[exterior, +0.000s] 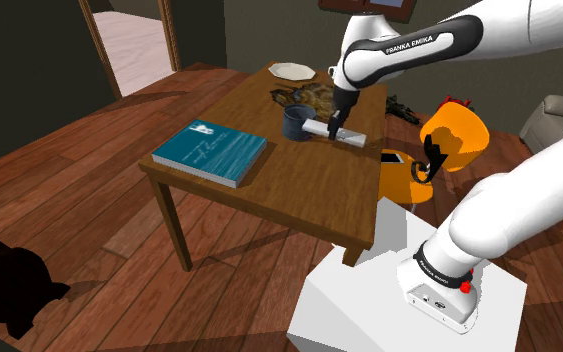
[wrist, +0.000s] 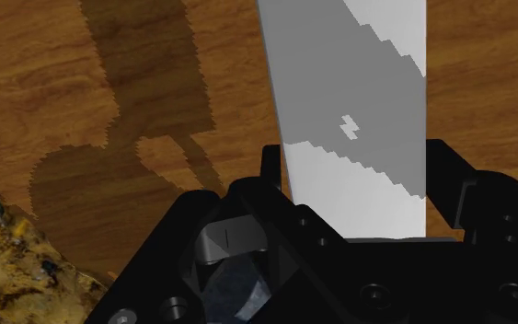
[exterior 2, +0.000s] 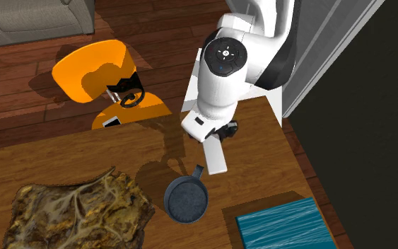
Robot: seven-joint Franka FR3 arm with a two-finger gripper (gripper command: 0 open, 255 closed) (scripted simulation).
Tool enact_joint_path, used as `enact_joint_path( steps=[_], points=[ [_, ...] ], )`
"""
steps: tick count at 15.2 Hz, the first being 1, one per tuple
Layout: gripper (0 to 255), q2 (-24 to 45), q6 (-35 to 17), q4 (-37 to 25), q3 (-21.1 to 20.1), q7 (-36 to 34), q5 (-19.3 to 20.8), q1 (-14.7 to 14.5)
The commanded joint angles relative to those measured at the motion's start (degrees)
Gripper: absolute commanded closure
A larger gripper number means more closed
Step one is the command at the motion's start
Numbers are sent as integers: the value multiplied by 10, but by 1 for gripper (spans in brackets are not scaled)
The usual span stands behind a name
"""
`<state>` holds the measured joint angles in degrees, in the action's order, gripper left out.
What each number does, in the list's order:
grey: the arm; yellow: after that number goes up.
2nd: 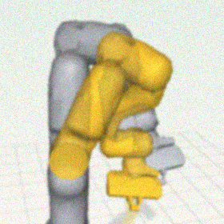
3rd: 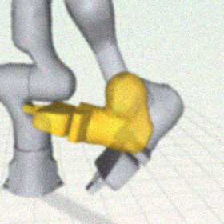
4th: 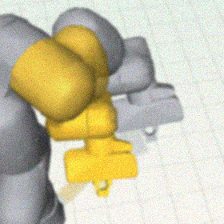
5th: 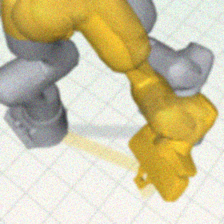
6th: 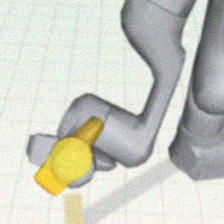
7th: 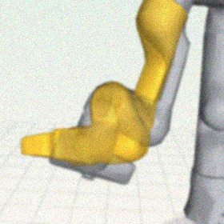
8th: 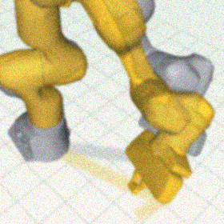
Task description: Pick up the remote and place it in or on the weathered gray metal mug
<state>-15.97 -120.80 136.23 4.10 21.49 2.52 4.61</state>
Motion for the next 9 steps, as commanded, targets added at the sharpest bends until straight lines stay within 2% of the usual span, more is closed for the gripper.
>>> enact_joint_path(
  steps=[1,9],
  points=[
    [255,-6,18,-12,0,1,0,0],
    [255,-24,82,-58,-1,2,0,0]
  ],
)
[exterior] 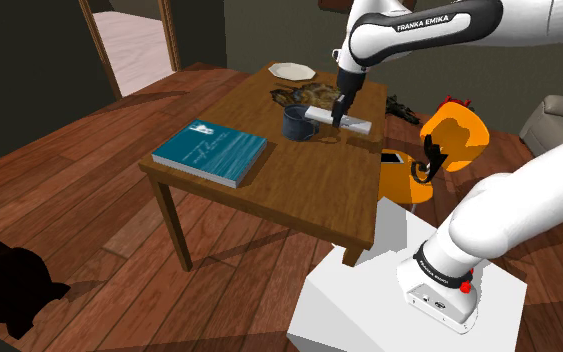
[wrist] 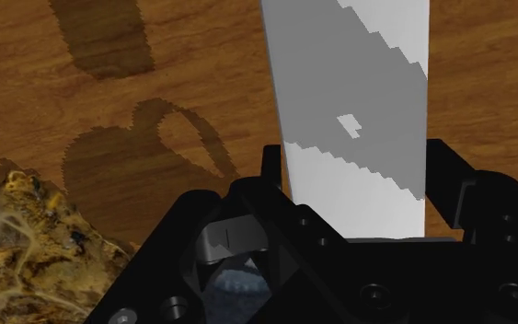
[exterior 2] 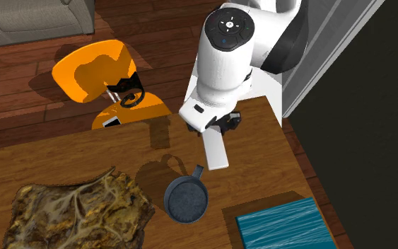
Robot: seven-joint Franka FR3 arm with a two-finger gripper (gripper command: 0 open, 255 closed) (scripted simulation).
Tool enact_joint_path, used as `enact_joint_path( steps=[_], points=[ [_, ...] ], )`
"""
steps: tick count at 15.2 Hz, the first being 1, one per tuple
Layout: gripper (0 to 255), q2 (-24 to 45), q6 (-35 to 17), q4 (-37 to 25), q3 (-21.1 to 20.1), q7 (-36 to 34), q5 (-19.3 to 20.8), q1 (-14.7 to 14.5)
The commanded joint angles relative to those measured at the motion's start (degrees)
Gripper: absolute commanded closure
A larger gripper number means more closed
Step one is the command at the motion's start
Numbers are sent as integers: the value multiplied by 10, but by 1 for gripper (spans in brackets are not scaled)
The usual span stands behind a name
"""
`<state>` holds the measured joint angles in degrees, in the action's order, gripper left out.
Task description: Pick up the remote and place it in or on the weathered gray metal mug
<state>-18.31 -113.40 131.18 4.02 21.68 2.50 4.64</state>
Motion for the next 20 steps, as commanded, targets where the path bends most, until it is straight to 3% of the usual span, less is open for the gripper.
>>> enact_joint_path(
  steps=[1,3,7,15,20],
  points=[
    [255,-2,16,-14,0,0,0,0],
    [255,-4,28,-24,-1,0,0,0],
    [255,89,29,-118,4,8,-6,-1],
    [255,286,72,-358,10,25,-24,4],
    [255,290,35,-325,9,24,-24,4]
  ],
)
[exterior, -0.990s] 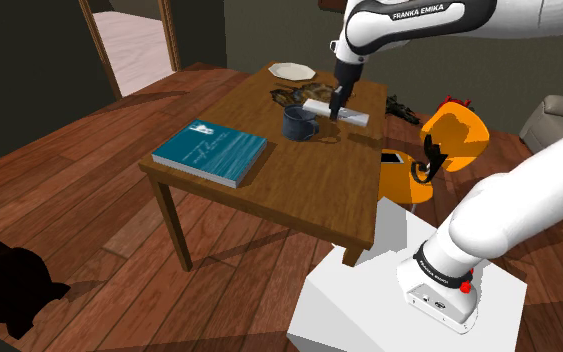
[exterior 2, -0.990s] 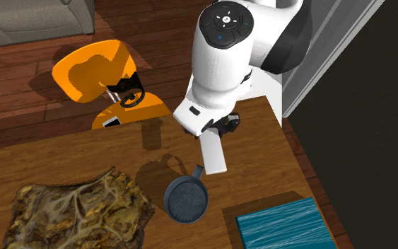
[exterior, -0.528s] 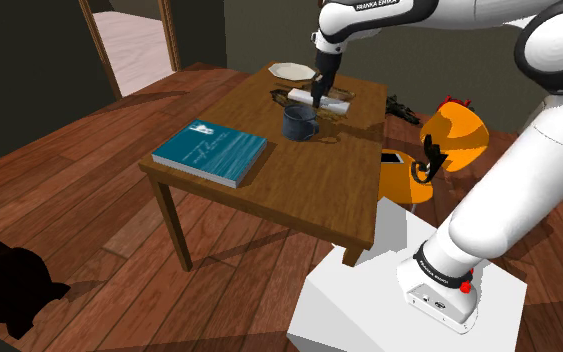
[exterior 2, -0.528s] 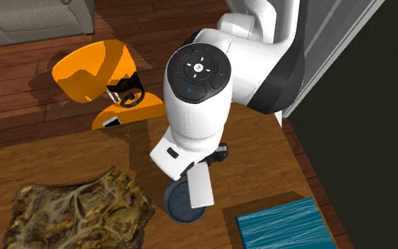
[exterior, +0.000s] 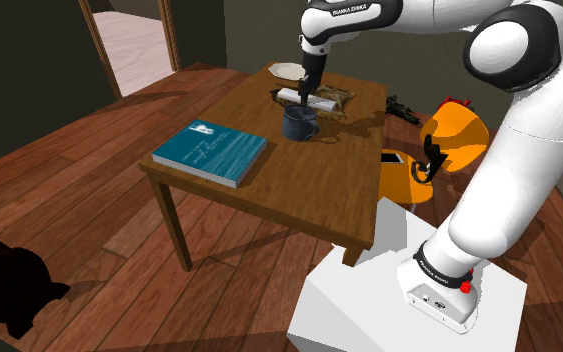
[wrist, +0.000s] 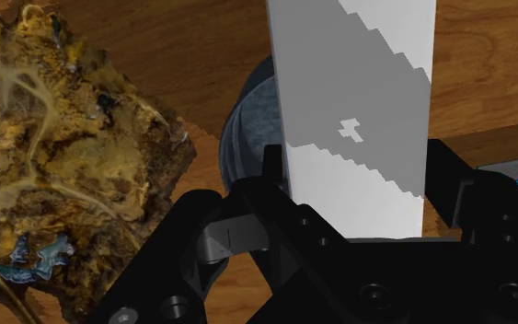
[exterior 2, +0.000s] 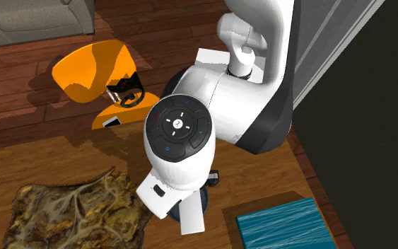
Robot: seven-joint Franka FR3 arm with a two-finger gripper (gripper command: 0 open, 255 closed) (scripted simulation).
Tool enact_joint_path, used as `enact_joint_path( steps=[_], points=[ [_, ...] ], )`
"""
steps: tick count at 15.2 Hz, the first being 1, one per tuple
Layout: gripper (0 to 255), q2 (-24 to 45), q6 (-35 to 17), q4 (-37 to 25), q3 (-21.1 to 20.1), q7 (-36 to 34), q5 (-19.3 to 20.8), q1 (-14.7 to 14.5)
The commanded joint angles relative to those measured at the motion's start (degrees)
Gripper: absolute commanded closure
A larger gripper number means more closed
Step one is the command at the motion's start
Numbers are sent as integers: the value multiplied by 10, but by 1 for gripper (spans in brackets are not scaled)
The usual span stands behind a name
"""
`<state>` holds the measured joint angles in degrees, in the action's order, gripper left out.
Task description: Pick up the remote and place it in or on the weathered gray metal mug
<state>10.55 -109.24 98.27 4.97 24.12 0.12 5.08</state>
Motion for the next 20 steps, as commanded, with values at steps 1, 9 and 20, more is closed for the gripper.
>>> enact_joint_path(
  steps=[1,9,20],
  points=[
    [255,3,-14,10,0,0,0,0],
    [255,16,-67,50,0,0,-1,0],
    [0,16,-68,51,0,0,-1,0]
  ],
)
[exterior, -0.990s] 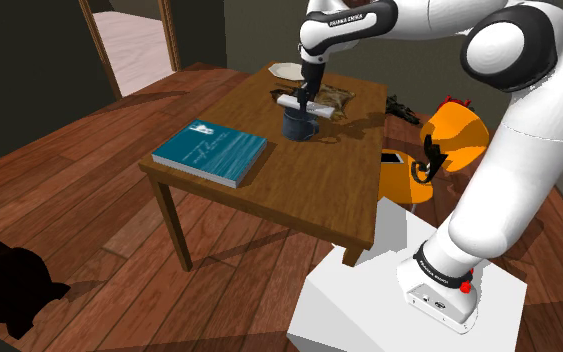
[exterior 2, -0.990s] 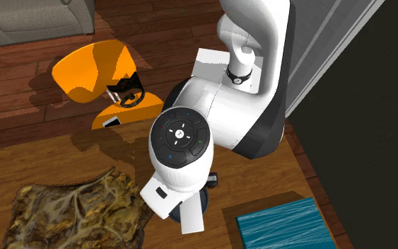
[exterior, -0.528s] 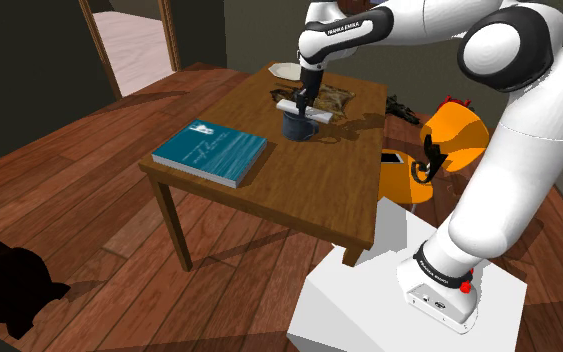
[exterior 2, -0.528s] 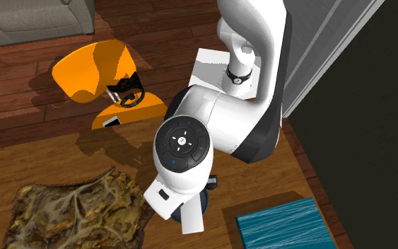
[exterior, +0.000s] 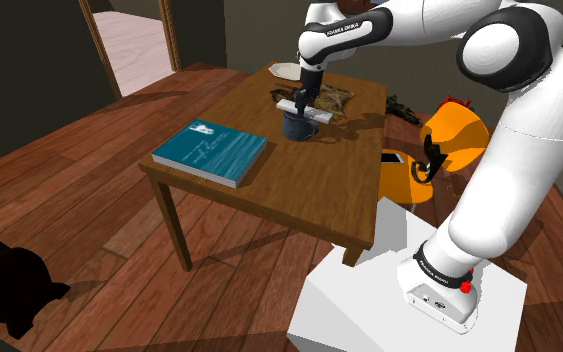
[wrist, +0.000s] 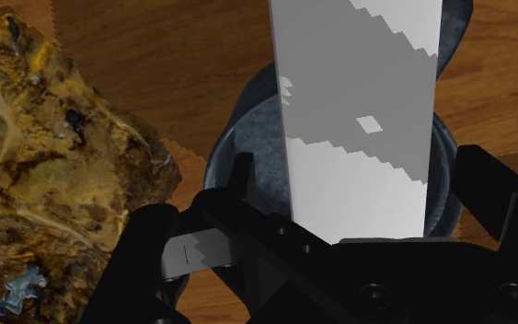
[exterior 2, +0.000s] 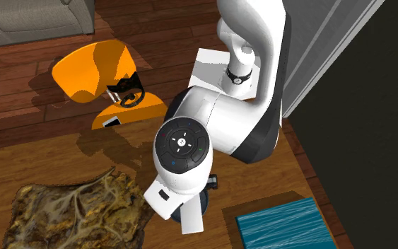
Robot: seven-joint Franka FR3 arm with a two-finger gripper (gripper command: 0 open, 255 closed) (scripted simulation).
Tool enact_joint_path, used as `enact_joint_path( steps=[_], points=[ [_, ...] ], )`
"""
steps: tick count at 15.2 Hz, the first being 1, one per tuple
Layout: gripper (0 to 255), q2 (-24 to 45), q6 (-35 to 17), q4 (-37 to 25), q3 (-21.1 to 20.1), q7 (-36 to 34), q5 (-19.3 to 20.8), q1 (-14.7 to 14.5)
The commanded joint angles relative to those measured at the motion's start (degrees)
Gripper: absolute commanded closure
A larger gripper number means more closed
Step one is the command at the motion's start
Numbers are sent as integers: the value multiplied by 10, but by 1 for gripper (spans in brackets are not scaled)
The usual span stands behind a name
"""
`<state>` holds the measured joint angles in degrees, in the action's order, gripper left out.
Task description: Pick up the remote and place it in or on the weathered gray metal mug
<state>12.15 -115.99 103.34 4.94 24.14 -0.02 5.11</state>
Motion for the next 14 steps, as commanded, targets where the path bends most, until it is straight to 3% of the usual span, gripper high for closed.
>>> enact_joint_path(
  steps=[1,6,14],
  points=[
    [0,0,0,0,0,0,0,0],
    [0,-16,68,-52,0,-1,1,-1],
    [0,-16,68,-52,0,-1,1,-1]
  ],
)
